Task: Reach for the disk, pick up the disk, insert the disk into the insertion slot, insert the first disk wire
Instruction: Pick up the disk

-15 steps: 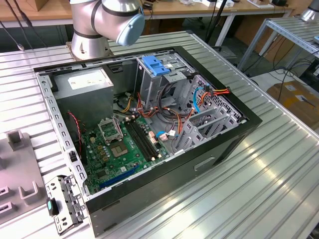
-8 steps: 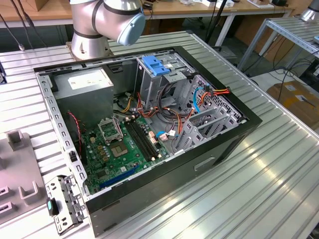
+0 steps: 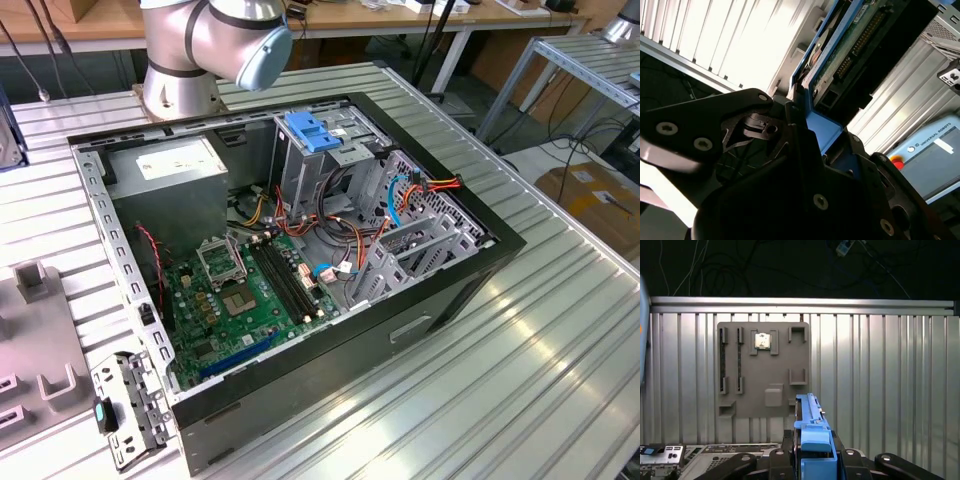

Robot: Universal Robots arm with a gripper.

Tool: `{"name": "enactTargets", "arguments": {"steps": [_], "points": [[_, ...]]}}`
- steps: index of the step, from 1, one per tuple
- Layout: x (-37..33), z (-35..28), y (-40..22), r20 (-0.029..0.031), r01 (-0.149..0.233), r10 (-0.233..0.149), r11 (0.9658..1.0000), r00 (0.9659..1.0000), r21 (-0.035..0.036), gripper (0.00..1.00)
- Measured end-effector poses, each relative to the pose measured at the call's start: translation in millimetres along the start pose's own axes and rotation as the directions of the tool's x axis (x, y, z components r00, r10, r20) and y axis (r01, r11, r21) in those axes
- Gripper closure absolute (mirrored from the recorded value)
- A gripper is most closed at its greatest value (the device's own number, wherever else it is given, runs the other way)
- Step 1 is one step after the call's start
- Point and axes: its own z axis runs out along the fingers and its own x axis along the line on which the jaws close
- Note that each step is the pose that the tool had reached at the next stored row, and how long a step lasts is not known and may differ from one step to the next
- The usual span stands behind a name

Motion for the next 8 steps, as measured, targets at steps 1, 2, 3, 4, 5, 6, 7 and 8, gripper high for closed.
{"name": "enactTargets", "arguments": {"steps": [1, 2, 3, 4, 5, 6, 7, 8], "points": [[2.0, -0.1, 0.0, 0.0, 0.0, 0.0, 1.0, 1.0, 0.0001, 0.63], [4.4, -0.1, 0.0, 0.0001, 0.0, 0.0, 1.0, 1.0, 0.0001, 0.63], [6.6, -0.3, 0.0, 0.0, 0.0, 0.0, 1.0, 1.0, 0.0001, 0.63], [9.0, -0.3, 0.0, 0.0001, 0.0, 0.0, 1.0, 1.0, 0.0002, 0.63], [12.0, -0.5, -0.1, 0.0001, 0.0, 0.0, 1.0, 1.0, 0.0002, 0.63], [15.2, -0.6, -0.1, 0.0001, 0.0, 0.0, 1.0, 1.0, 0.0001, 0.63], [18.6, -0.8, -0.2, 0.0001, 0.0, 0.0, 1.0, 1.0, 0.0001, 0.63], [22.1, -1.0, -0.2, 0.0, 0.0, 0.0, 1.0, 1.0, -0.0001, 0.63]]}}
